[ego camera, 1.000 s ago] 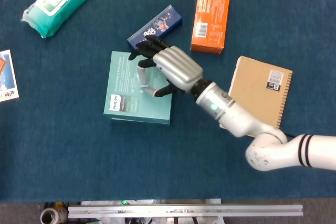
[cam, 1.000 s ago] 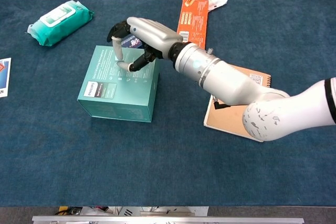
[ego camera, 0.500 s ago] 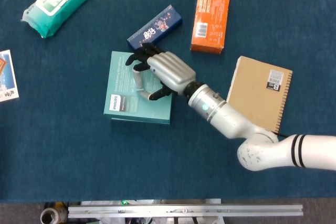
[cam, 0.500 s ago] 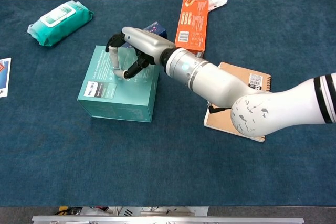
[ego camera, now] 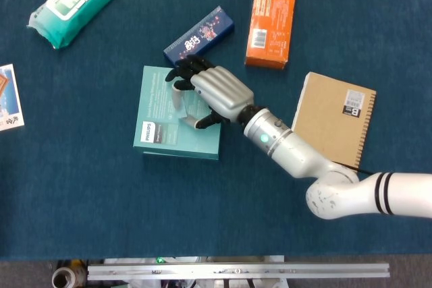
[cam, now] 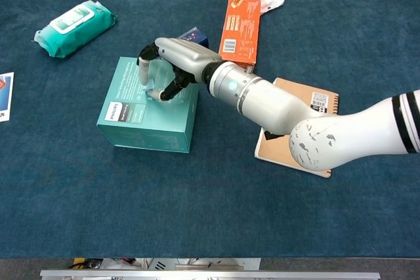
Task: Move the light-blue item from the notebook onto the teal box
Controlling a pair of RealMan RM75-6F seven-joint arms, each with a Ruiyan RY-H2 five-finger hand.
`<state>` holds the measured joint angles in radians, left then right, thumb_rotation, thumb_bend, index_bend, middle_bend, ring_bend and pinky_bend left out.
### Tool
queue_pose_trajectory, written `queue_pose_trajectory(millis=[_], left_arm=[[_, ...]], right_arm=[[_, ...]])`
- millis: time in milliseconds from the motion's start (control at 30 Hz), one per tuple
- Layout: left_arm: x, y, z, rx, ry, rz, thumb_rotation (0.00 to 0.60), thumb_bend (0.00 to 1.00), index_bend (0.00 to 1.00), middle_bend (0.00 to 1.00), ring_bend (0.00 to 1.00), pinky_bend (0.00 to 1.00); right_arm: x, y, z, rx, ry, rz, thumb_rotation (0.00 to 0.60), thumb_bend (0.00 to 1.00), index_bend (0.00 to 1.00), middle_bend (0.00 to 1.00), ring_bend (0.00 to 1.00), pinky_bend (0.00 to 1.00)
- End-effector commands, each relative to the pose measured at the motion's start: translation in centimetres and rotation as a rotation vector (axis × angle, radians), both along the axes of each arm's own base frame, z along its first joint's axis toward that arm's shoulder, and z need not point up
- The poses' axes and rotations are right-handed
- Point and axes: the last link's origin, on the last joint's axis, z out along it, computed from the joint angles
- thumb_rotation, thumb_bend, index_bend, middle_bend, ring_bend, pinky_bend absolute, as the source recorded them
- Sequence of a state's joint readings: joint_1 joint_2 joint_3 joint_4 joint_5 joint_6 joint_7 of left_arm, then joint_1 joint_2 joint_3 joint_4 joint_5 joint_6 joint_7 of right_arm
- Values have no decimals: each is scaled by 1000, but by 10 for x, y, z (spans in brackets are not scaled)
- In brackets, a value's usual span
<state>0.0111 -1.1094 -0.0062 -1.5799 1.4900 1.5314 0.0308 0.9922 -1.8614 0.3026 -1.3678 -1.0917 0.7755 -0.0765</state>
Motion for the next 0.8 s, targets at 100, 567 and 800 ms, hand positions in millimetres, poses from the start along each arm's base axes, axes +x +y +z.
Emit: queue_pose_trajectory(millis=[100, 567, 800], left_arm=[[0, 0, 1, 5, 0, 0, 600, 263, 110, 369, 355, 405], [4, 7, 6, 11, 16, -28, 600, 263, 100, 368, 355, 405], [9, 22, 12, -17, 22, -68, 600, 263, 101, 368, 355, 405]], right_arm=[[1, 1, 4, 7, -7, 12, 600, 298, 407, 210, 59, 0], [-2, 4, 47, -62, -77, 60, 600, 298, 333, 191, 45, 0], [-26, -5, 100, -237, -129, 13, 600, 304, 333, 240, 60, 0]])
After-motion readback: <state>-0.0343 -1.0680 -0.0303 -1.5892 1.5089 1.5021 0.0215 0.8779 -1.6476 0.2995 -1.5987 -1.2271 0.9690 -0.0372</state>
